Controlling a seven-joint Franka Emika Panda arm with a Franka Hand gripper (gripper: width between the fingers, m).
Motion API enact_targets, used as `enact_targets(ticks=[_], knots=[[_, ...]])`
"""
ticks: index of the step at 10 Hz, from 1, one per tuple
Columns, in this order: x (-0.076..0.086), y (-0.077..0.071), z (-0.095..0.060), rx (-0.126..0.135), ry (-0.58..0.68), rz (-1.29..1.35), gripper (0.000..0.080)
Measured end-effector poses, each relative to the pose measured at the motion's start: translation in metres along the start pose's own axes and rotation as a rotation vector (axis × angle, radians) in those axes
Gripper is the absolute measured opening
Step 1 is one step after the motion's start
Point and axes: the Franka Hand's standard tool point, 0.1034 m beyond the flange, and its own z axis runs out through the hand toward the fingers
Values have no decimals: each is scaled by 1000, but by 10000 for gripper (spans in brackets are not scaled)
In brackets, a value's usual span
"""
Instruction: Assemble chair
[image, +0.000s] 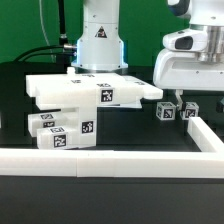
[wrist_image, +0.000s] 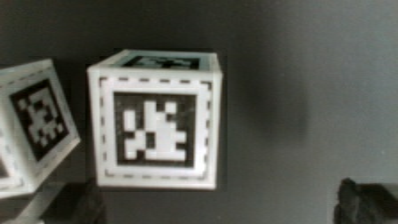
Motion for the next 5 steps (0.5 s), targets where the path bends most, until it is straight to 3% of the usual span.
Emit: enact_targets(ticks=[5], knots=[[-10,10,7,-11,7,3,649]])
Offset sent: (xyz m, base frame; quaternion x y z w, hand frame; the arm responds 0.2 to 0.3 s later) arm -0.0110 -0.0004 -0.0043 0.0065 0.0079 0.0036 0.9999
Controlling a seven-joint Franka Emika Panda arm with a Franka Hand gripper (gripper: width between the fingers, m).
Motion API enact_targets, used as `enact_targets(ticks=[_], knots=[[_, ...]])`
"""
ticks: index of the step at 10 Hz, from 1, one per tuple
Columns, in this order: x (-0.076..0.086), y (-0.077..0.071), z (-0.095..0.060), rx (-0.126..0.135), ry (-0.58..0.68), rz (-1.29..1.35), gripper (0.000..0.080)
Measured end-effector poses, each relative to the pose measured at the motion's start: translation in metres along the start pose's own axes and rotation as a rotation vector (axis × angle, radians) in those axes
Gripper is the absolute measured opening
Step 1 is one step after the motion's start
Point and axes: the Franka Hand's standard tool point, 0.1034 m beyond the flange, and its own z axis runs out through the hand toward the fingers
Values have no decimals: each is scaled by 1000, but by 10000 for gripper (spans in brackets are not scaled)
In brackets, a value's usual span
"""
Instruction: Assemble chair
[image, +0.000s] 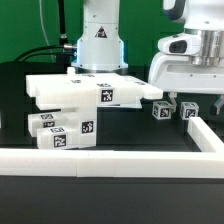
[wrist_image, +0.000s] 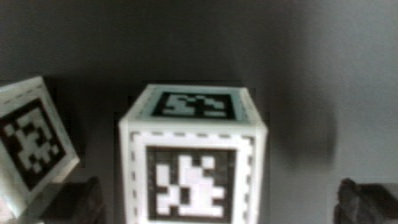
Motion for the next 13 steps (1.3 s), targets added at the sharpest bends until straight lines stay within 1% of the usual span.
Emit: enact_targets(ticks=[2,4,6,8,9,11,12,13], knots=[[-6,3,3,-4,1,1,649],[-8,-1,3,1,20,5,649],[-8,-1,3,1,21,6,649],[-8,0,3,0,21,7,378],[-7,1,3,1,22,9,283],[-5,3,2,1,23,12,283],[-1,2,0,4,29,14,283],[5,5,-7,10,30,17,283]])
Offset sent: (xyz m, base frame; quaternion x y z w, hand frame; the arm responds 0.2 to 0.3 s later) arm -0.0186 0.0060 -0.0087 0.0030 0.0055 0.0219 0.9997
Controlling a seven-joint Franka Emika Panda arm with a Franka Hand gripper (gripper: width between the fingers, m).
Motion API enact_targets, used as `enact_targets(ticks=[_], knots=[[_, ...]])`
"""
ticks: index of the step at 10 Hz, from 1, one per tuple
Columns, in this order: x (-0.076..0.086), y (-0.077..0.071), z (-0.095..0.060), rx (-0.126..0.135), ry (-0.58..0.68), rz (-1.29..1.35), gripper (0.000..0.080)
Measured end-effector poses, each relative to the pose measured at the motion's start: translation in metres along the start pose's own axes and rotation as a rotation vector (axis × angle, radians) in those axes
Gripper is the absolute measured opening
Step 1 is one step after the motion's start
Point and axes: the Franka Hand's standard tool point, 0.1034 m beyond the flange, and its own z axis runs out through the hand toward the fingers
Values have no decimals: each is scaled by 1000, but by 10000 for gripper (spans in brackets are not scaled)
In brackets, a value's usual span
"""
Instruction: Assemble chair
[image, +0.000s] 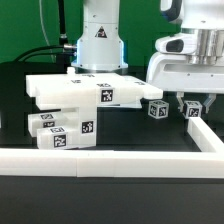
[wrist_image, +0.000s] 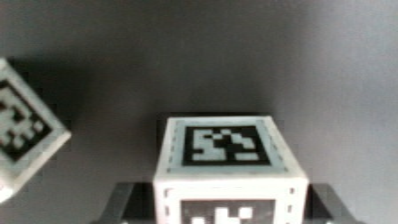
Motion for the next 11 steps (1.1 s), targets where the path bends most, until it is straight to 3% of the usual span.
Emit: enact_targets(ticks=[4,7,10,11], knots=[[30,6,-57,33,-49,20,284],[59,37,-91,65,-11,-1,284],[83,74,-103,70,8,-9,284],[82,73,-103,69,11,-3,284]])
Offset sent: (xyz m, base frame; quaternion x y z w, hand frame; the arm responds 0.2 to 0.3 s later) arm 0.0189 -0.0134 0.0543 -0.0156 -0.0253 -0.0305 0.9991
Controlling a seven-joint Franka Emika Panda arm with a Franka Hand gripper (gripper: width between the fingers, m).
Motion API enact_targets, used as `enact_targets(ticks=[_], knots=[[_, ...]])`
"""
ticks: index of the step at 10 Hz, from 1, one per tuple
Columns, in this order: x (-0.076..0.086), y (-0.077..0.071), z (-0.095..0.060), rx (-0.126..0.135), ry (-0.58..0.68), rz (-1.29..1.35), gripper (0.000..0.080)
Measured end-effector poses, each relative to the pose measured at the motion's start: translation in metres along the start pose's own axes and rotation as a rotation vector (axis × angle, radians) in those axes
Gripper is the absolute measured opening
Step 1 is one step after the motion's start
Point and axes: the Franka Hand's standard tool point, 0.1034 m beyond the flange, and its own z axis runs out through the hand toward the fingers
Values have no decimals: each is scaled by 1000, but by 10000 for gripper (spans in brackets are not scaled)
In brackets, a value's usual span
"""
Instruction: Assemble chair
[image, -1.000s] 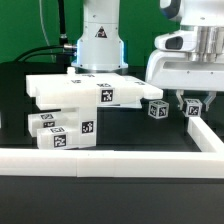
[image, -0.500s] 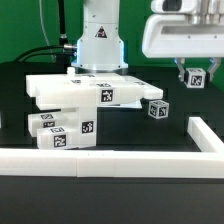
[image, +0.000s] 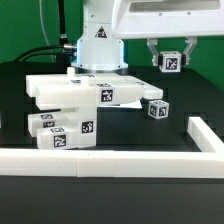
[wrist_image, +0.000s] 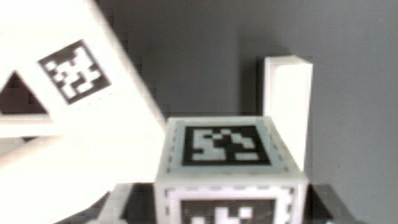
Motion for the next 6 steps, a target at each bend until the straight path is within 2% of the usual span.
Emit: enact_targets(ticks=[3,4,5,6], knots=[[1,3,3,-5,16,-26,284],[-3,14,11,-23,49,-88,284],[-1,31,9,-27,40,-119,284],[10,49,0,-31,52,-157,284]])
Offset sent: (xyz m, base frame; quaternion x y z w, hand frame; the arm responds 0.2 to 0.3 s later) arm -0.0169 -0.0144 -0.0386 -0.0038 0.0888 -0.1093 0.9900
